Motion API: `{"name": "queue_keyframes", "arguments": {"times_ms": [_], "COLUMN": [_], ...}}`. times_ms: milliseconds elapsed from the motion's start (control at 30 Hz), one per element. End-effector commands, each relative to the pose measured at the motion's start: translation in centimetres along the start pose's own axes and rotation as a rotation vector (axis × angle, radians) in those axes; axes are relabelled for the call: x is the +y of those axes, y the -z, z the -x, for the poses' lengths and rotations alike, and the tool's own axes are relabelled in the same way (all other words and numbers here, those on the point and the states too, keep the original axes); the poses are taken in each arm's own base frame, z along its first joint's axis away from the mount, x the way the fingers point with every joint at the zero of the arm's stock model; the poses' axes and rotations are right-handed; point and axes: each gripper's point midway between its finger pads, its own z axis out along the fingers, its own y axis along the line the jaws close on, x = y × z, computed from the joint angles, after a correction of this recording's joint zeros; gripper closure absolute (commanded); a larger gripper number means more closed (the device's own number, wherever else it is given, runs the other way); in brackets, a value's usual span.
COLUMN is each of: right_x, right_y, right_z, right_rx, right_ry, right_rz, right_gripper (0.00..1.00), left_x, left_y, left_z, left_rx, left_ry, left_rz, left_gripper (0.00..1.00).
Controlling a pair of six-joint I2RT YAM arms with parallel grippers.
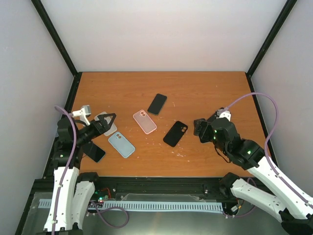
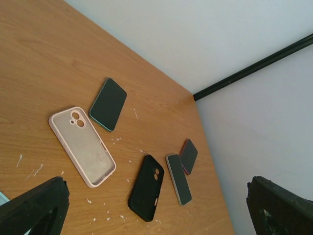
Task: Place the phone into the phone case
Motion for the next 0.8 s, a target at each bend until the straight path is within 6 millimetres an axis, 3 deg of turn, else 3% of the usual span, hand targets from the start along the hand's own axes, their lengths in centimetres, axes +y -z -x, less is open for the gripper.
{"name": "queue_keyframes", "arguments": {"times_ms": [0, 267, 367, 567, 767], "right_x": [-0.8, -1.3, -1.6, -5.9, -9.1], "right_y": [-0.6, -3.7, -6.3, -12.4, -16.8], "right_z": [0.4, 1.4, 1.0, -0.3, -1.7], "right_rx": [-0.039, -0.064, -0.008, 0.155, 0.300], "right_ry": [0.062, 0.286, 0.368, 0.433, 0.415], "right_rz": [-0.065, -0.197, -0.234, -0.385, -0.415], "right_gripper": [0.00, 0.00, 0.00, 0.07, 0.29], "left_x": [-0.9, -0.4, -0.1, 2.0, 2.9], "left_y": [0.1, -0.8, -1.1, -1.6, -1.9], "left_z": [-0.1, -1.9, -2.5, -3.8, -4.8], "left_rx": [0.036, 0.130, 0.154, 0.180, 0.214], "left_ry": [-0.026, 0.014, 0.037, 0.106, 0.147], "left_rz": [-0.033, -0.080, -0.094, -0.032, -0.007], "left_gripper": [0.00, 0.01, 0.00, 0.01, 0.00]}}
